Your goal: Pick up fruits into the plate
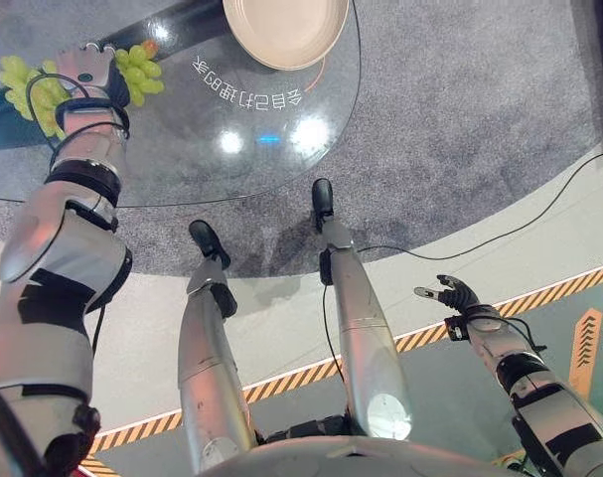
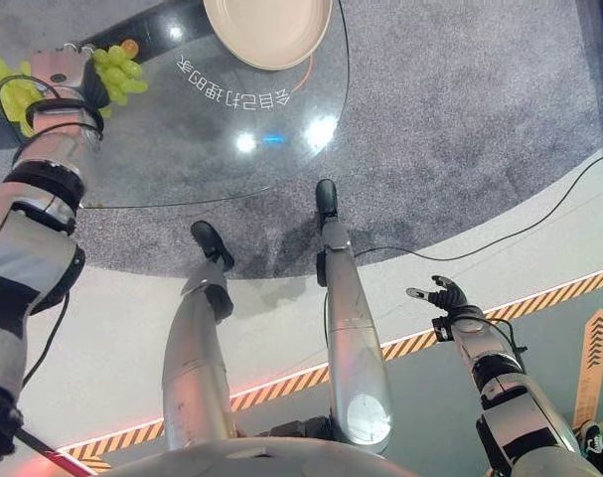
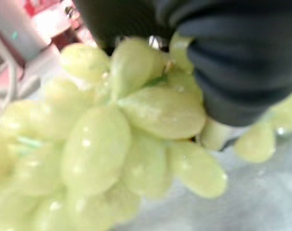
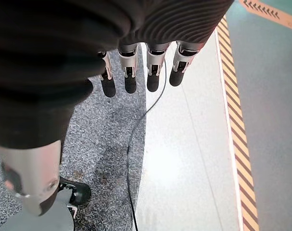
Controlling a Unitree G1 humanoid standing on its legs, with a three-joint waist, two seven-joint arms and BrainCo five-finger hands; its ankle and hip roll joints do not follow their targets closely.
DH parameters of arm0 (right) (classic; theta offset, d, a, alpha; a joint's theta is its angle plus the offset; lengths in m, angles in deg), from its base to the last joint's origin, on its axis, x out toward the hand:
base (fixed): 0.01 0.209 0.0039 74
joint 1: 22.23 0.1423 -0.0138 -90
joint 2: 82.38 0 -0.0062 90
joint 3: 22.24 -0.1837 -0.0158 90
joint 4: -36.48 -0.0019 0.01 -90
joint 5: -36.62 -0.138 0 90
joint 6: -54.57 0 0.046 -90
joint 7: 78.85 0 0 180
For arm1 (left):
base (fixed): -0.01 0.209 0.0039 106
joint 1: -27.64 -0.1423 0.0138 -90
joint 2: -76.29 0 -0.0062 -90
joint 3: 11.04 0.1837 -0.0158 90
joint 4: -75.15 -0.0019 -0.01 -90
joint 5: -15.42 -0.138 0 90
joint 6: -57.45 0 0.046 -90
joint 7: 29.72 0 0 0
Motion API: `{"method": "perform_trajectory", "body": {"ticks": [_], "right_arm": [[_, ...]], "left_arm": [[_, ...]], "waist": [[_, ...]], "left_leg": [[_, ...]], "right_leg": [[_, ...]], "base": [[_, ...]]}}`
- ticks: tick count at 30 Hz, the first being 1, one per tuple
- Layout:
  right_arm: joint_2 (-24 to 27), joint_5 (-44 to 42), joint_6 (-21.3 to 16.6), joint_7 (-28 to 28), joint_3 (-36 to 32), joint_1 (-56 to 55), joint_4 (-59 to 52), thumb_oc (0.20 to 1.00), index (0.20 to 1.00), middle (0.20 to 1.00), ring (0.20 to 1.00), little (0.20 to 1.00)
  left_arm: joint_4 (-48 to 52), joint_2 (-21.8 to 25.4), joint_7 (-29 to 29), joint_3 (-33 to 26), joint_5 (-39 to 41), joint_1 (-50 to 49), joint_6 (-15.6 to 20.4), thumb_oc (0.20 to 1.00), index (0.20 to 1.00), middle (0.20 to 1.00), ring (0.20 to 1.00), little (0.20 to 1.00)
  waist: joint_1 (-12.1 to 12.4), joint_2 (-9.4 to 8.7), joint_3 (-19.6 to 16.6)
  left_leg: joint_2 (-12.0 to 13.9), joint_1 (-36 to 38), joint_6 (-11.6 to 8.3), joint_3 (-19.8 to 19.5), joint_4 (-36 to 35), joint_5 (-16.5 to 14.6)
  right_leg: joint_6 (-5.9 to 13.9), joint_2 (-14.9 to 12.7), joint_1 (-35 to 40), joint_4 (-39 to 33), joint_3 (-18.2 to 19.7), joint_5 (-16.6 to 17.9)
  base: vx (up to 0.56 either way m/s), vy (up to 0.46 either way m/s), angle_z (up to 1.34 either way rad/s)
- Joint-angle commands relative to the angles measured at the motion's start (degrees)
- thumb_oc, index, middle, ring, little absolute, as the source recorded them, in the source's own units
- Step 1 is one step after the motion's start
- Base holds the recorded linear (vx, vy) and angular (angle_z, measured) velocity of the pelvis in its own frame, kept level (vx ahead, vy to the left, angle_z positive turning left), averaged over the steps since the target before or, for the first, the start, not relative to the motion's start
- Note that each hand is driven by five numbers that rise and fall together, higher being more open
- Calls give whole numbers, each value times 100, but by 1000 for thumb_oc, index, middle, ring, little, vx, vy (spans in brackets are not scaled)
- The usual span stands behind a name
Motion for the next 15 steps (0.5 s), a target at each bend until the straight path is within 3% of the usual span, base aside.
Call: {"method": "perform_trajectory", "body": {"ticks": [1, 5, 9, 14, 15], "right_arm": [[150, -154, -50, 177, 147, -265, -100, 1000, 1000, 1000, 1000, 1000], [133, -134, -91, 244, 171, -255, -156, 1000, 1000, 1000, 1000, 1000], [131, -98, -104, 312, 193, -273, -272, 1000, 1000, 1000, 1000, 1000], [61, -51, -241, 467, 235, -399, -438, 1000, 1000, 1000, 1000, 1000], [44, -66, -299, 525, 213, -444, -575, 1000, 1000, 1000, 1000, 1000]], "left_arm": [[-644, 76, -126, -63, -63, -901, -212, 200, 200, 200, 200, 200], [-611, 41, 186, -133, 267, -1004, -86, 200, 200, 200, 200, 200], [-542, 51, 636, -354, 1367, -1087, 220, 200, 200, 200, 200, 200], [-470, 92, 1050, -981, 2950, -1195, 1025, 200, 200, 200, 200, 200], [-333, 170, 1075, -1253, 3476, -1242, 1470, 200, 200, 200, 200, 200]], "waist": [[-10, -151, 153], [11, -170, 153], [58, -189, 153], [144, -204, 153], [174, -210, 153]], "left_leg": [[-486, -220, 105, -167, 599, -847], [-503, -145, 109, -179, 564, -838], [-507, 9, 106, -207, 473, -790], [-501, 236, 101, -233, 310, -712], [-520, 290, 127, -186, 129, -446]], "right_leg": [[-247, 541, 266, -6, -239, -477], [-257, 566, 340, -3, -244, -502], [-262, 594, 489, -3, -270, -534], [-270, 635, 724, -27, -308, -615], [-300, 629, 765, -130, -340, -449]], "base": [[0, 0, 0], [0, 0, 0], [0, 0, 0], [-20, -9, 1], [-102, -39, 2]]}}
